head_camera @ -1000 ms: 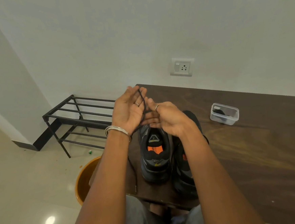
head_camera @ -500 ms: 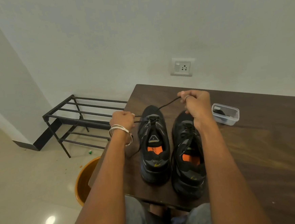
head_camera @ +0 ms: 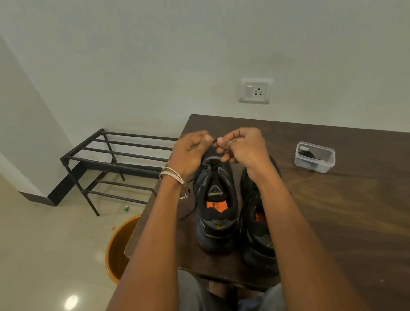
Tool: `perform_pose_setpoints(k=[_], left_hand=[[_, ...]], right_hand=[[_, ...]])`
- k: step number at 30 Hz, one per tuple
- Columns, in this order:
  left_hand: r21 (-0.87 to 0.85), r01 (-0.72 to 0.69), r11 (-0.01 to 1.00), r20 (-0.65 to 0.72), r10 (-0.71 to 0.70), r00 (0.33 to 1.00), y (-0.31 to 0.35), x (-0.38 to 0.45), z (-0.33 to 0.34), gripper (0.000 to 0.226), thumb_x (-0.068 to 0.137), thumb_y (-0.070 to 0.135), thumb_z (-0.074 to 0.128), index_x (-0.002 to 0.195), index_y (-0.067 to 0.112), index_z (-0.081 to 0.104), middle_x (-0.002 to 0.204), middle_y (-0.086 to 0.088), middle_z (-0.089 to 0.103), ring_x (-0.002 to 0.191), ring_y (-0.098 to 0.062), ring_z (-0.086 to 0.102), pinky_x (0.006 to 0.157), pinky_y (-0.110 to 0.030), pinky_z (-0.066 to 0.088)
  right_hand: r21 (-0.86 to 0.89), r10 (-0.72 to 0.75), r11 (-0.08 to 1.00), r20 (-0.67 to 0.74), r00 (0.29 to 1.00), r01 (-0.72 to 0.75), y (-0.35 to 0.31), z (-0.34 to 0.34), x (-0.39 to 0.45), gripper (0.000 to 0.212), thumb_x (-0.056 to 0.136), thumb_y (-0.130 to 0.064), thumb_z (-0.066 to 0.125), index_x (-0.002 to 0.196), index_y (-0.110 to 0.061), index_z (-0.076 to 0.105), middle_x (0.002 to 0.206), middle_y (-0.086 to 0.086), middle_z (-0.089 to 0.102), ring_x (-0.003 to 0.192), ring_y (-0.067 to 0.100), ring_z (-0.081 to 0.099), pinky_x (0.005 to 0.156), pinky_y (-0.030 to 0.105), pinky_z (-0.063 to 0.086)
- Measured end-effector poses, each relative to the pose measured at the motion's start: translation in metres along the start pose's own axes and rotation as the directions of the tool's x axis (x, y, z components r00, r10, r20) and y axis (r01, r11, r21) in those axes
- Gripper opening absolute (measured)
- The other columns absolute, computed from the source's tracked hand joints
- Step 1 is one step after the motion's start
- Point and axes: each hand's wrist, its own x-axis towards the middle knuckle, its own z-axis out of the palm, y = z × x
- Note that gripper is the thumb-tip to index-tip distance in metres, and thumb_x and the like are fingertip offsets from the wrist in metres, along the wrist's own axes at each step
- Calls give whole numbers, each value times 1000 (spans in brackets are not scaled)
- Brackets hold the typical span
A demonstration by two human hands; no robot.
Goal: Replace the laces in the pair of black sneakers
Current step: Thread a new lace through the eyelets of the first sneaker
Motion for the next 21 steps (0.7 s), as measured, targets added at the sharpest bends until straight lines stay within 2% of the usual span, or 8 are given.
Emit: perform_pose_setpoints(k=[2, 5, 9, 12, 14, 17, 19, 21], left_hand=[[-8, 28, 1000, 46, -28, 999, 0, -2, 0, 5, 86, 28, 70, 83, 31, 71, 95, 12, 70, 97, -8, 65, 94, -37, 50], [25, 116, 993, -164, -110, 980, -2, -4, 1, 12, 84, 25, 73, 74, 30, 70, 77, 11, 69, 77, -6, 62, 78, -25, 49], [-127, 256, 958, -549, -283, 786, -1, -8, -7, 13, 89, 25, 67, 83, 15, 73, 77, 4, 66, 68, -5, 55, 77, -24, 47], [-64, 388, 919, -634, -338, 695, -7, -13, -13, 17, 91, 24, 64, 93, 10, 73, 84, 1, 64, 74, -9, 54, 79, -25, 43], [113, 464, 879, -642, -292, 709, -11, -11, -14, 23, 91, 28, 64, 107, 14, 71, 103, -2, 66, 102, -19, 58, 92, -38, 43], [353, 305, 884, -449, -126, 885, -9, -3, -7, 47, 87, 33, 67, 131, 20, 57, 133, -2, 56, 127, -24, 45, 104, -48, 36], [283, 59, 957, -198, -2, 980, -4, -2, 3, 49, 86, 26, 69, 133, 20, 56, 128, 0, 60, 122, -16, 52, 107, -39, 39], [231, -57, 971, 22, 53, 998, 1, -5, 10, 45, 85, 16, 70, 129, 19, 60, 116, 2, 67, 109, -10, 60, 104, -32, 44]], right_hand=[[-31, 29, 999, -11, 1000, -30, 0, 1, -1, 14, 90, -9, 70, 76, -9, 66, 70, 9, 71, 47, 11, 58, 39, 12, 39], [-54, 79, 996, 29, 996, -78, 1, 0, 1, 12, 89, -6, 71, 77, -6, 70, 71, 6, 72, 47, 7, 57, 40, 12, 40], [-164, 143, 977, 51, 988, -133, 7, -11, 6, 11, 89, -3, 69, 79, -5, 73, 77, 9, 73, 49, 6, 57, 40, 14, 40], [-261, 156, 952, -47, 987, -163, 13, -20, 11, 13, 89, 0, 66, 80, -5, 74, 78, 8, 73, 52, 6, 56, 39, 13, 39], [-276, 132, 949, -88, 987, -152, 13, -21, 11, 15, 91, 0, 62, 84, -4, 75, 79, 8, 72, 56, 7, 57, 38, 12, 37], [-210, 122, 970, -4, 993, -120, 9, -14, 8, 22, 95, 7, 50, 91, 1, 70, 80, 13, 68, 58, 11, 57, 41, 11, 41], [-179, 116, 979, 70, 991, -102, 7, -9, 6, 22, 95, 10, 46, 95, 3, 67, 82, 17, 67, 58, 14, 60, 44, 14, 45], [-173, 111, 981, 94, 989, -93, 9, -5, 7, 12, 95, 5, 53, 95, 1, 64, 83, 19, 70, 61, 20, 65, 51, 21, 52]])
